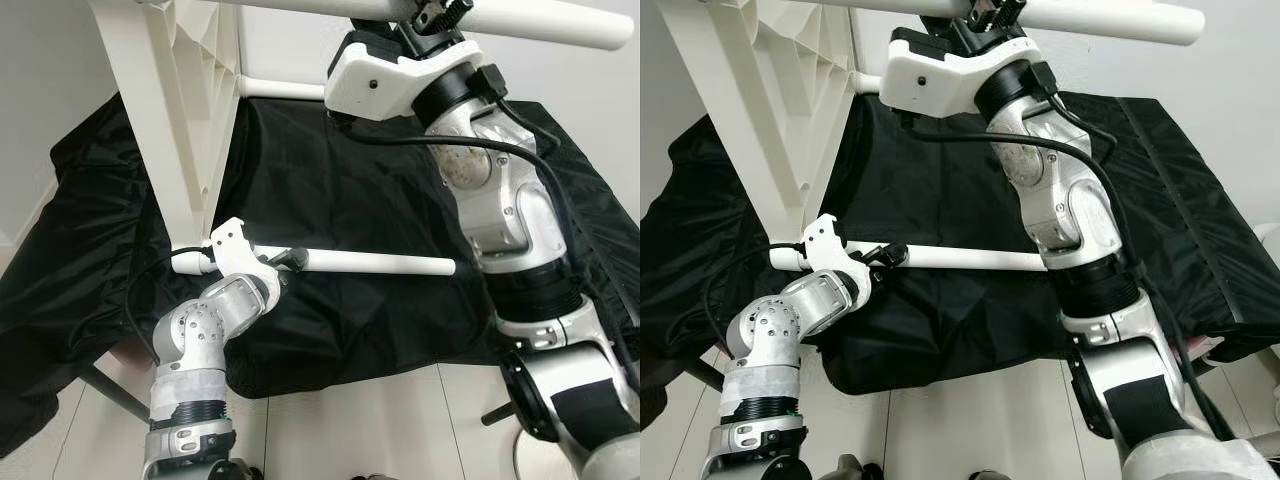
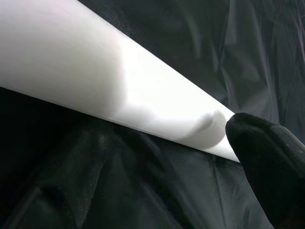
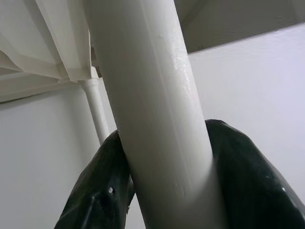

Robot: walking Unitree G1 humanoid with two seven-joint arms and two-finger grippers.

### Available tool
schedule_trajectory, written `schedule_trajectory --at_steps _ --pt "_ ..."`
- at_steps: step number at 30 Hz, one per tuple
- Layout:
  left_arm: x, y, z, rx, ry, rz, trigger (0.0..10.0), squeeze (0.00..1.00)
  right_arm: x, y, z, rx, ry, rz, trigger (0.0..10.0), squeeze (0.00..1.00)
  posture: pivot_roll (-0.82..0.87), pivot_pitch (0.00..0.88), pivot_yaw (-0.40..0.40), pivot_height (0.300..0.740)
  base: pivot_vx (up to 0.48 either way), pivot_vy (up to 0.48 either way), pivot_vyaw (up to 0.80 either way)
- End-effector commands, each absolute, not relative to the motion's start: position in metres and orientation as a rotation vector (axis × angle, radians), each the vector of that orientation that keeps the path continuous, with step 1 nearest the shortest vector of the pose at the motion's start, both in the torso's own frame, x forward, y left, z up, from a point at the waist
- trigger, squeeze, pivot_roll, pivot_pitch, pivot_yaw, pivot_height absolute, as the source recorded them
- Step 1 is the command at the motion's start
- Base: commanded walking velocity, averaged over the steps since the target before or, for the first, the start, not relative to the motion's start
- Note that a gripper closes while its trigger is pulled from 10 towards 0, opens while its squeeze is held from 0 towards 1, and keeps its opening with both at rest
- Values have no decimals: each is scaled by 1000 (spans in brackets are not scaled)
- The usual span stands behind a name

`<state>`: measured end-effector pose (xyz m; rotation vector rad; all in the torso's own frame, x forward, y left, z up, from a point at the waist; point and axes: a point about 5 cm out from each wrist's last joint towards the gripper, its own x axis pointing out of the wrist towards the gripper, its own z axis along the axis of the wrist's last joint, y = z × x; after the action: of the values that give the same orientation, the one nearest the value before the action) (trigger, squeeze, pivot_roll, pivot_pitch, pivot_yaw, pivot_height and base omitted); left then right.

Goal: Building children table

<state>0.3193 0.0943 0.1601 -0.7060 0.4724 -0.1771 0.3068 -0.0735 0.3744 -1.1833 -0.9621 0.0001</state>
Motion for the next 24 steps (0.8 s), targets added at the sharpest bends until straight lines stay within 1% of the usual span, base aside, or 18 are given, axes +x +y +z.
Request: schedule_trajectory --at_steps 1,2,3,5,9,10,11,15,17,18,20,21,23,24 --pt "321 84 160 -711 492 -203 10000 0 305 -91 379 -950 -909 -33 0 0 -63 120 26 740 0 0 0" --pt "322 80 165 -720 482 -211 10000 0 304 -97 381 -879 -884 -51 0 0 -63 120 26 740 0 0 0" --pt "322 80 165 -720 482 -211 10000 0 304 -97 381 -879 -884 -51 0 0 -63 120 26 740 0 0 0" --pt "323 71 173 -720 468 -231 10000 0 301 -110 388 -806 -854 -100 0 0 -76 122 32 740 0 0 0" --pt "323 68 176 -717 464 -239 10000 0 300 -114 391 -792 -848 -116 0 0 -76 122 32 740 0 0 0" --pt "321 64 178 -691 455 -252 10000 0 297 -122 396 -779 -844 -147 0 0 -87 124 35 740 0 0 0" --pt "321 64 178 -691 455 -252 10000 0 297 -122 396 -779 -844 -147 0 0 -87 124 35 740 0 0 0" --pt "318 55 186 -643 422 -264 10000 0 291 -143 408 -755 -821 -224 0 0 -99 123 37 740 0 0 0" --pt "322 49 197 -702 376 -264 10000 0 291 -149 411 -754 -810 -242 0 0 -103 126 26 740 0 0 0" --pt "322 49 197 -702 376 -264 10000 0 291 -149 411 -754 -810 -242 0 0 -103 126 26 740 0 0 0" --pt "326 44 207 -758 336 -262 10000 0 291 -151 413 -756 -800 -248 0 0 -112 126 22 740 0 0 0" --pt "328 42 213 -783 311 -263 9020 0 291 -152 414 -755 -796 -249 0 0 -113 127 19 740 0 0 0" --pt "329 41 217 -796 293 -264 9020 0 291 -152 414 -755 -794 -249 0 0 -113 127 19 740 0 0 0" --pt "336 45 231 -837 220 -207 10000 0 292 -152 416 -755 -788 -243 0 0 -114 127 13 740 0 0 0"
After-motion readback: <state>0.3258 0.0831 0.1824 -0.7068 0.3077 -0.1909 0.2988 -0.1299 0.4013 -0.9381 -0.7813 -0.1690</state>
